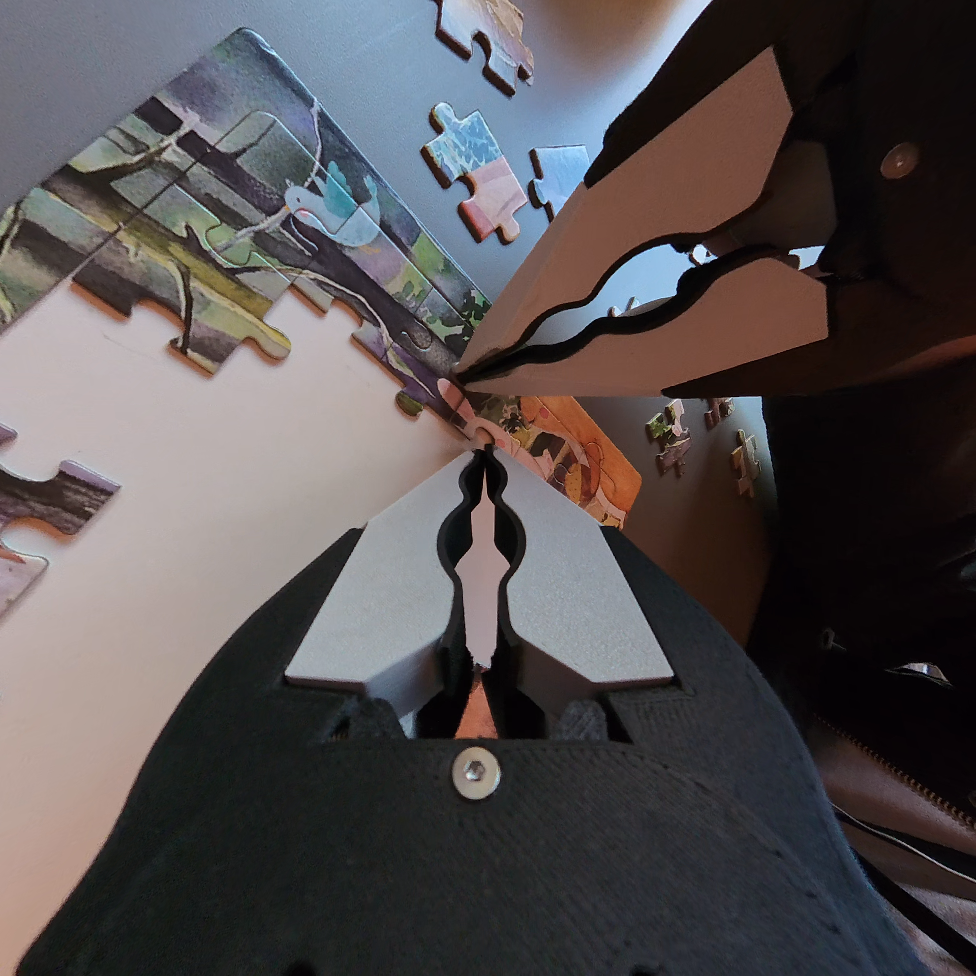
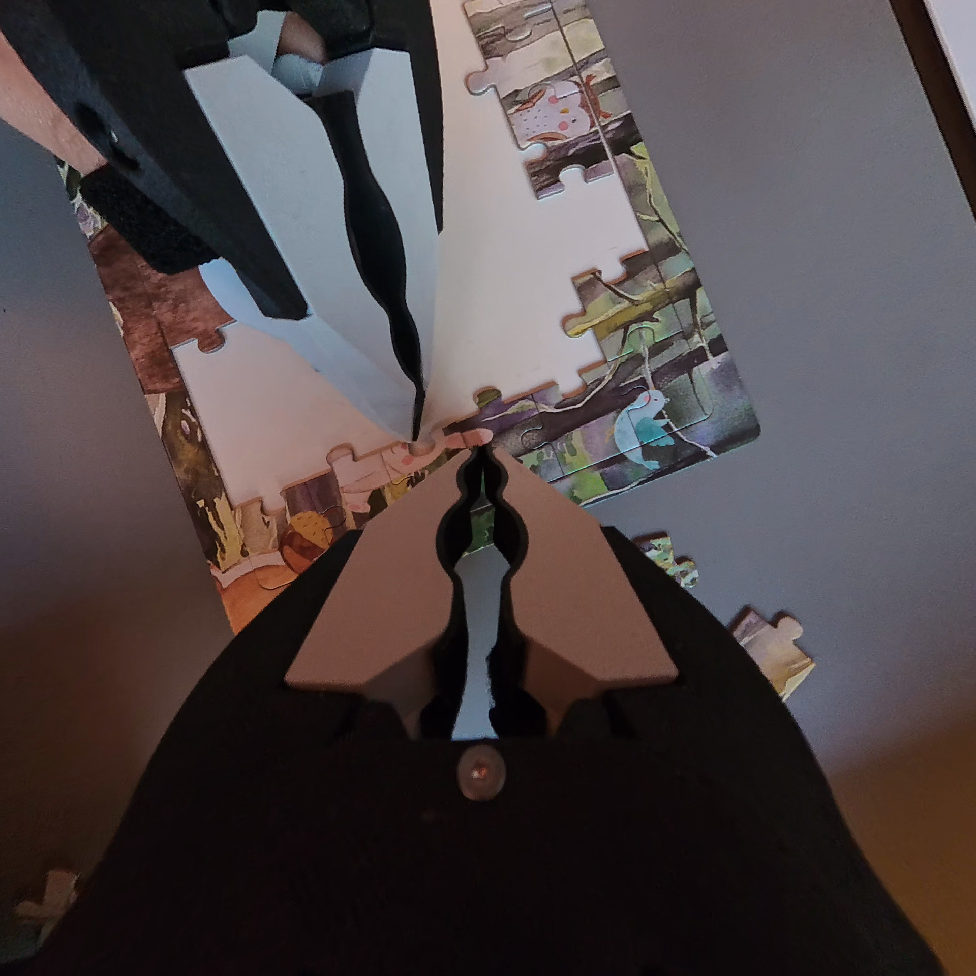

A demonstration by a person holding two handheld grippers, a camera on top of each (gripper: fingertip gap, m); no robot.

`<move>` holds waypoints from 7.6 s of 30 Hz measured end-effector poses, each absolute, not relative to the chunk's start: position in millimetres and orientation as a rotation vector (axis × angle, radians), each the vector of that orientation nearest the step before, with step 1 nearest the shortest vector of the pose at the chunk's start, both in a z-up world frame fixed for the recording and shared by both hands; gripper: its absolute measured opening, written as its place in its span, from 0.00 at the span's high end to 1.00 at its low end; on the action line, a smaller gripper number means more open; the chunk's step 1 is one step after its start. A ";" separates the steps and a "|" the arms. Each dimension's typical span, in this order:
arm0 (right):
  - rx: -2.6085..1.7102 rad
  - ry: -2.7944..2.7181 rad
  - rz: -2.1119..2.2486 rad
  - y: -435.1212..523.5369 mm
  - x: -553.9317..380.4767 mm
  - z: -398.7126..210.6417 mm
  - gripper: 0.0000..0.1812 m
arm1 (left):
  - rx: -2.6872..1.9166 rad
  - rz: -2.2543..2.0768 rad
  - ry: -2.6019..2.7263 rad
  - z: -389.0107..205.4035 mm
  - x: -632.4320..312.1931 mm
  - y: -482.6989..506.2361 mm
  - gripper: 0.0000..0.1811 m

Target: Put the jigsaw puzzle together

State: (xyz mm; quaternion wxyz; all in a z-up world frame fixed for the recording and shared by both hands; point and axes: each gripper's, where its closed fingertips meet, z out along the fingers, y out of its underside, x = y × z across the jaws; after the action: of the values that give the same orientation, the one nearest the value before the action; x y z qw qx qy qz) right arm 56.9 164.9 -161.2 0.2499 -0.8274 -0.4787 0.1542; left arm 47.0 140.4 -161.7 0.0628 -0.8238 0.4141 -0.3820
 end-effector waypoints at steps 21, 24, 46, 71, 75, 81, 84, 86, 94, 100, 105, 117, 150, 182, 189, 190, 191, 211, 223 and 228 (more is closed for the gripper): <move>-2.220 -1.277 0.431 171.6 53.2 -158.6 1.00 | -2.486 -1.162 1.274 -160.7 49.4 136.0 1.00; -2.223 -1.302 0.403 171.2 53.8 -162.2 1.00 | -2.490 -1.165 1.280 -161.2 49.3 134.9 1.00; -2.170 -1.345 0.405 166.6 59.3 -153.6 1.00 | -2.505 -1.226 1.259 -160.9 50.0 132.4 1.00; -2.362 -1.290 0.434 156.1 63.9 -162.2 1.00 | -2.487 -1.246 1.308 -159.8 51.8 126.5 1.00; -2.341 -1.294 0.441 158.4 62.9 -160.8 1.00 | -2.488 -1.243 1.326 -158.9 49.5 126.3 1.00; -2.326 -1.260 0.443 165.7 59.8 -160.1 1.00 | -2.455 -1.274 1.243 -142.5 41.7 140.7 1.00; -2.326 -1.248 0.458 166.9 58.5 -161.0 1.00 | -2.456 -1.295 1.206 -140.3 39.9 144.7 1.00; -2.330 -1.247 0.457 166.1 58.9 -161.5 1.00 | -2.464 -1.298 1.205 -142.3 39.9 144.3 1.00; -2.357 -1.292 0.364 165.0 63.6 -163.6 1.00 | -2.471 -1.269 1.203 -151.1 44.8 143.9 1.00; -2.354 -1.291 0.339 166.7 66.0 -159.2 1.00 | -2.467 -1.211 1.236 -158.3 48.5 142.4 1.00; -2.382 -1.299 0.390 160.1 67.0 -161.9 1.00 | -2.455 -1.176 1.269 -161.2 50.1 141.0 1.00; -2.356 -1.282 0.386 166.5 60.9 -158.6 1.00 | -2.448 -1.212 1.275 -162.0 52.6 138.0 1.00; -2.378 -1.147 0.316 179.9 96.3 -158.8 0.92 | -1.965 -0.544 1.541 -144.3 40.9 177.6 0.88; -2.324 -1.124 0.357 187.6 87.7 -161.0 1.00 | -1.991 -0.448 1.532 -163.4 46.3 181.0 0.86; -2.315 -1.163 0.349 185.4 88.5 -160.6 1.00 | -1.998 -0.465 1.526 -163.9 46.9 180.6 0.86; -2.294 -1.164 0.381 184.0 84.1 -156.0 1.00 | -1.998 -0.466 1.527 -164.0 47.0 180.7 0.86; -2.264 -1.160 0.427 183.4 78.8 -149.8 1.00 | -1.998 -0.466 1.528 -164.0 47.1 180.6 0.86; -2.268 -1.233 0.561 166.5 64.5 -150.7 1.00 | -2.006 -0.474 1.525 -163.7 48.1 179.6 0.87; -2.310 -1.338 0.557 150.7 67.9 -162.3 1.00 | -2.012 -0.468 1.525 -164.2 48.9 178.9 0.87; -2.290 -1.362 0.549 148.7 67.6 -156.6 1.00 | -2.016 -0.474 1.522 -164.3 49.3 178.7 0.87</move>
State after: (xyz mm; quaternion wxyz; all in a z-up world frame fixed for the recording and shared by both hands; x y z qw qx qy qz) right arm 67.6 148.7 -156.6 0.2094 -0.8232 -0.4896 0.1973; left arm 49.3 178.7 -164.3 0.2820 -0.7526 0.5681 -0.1770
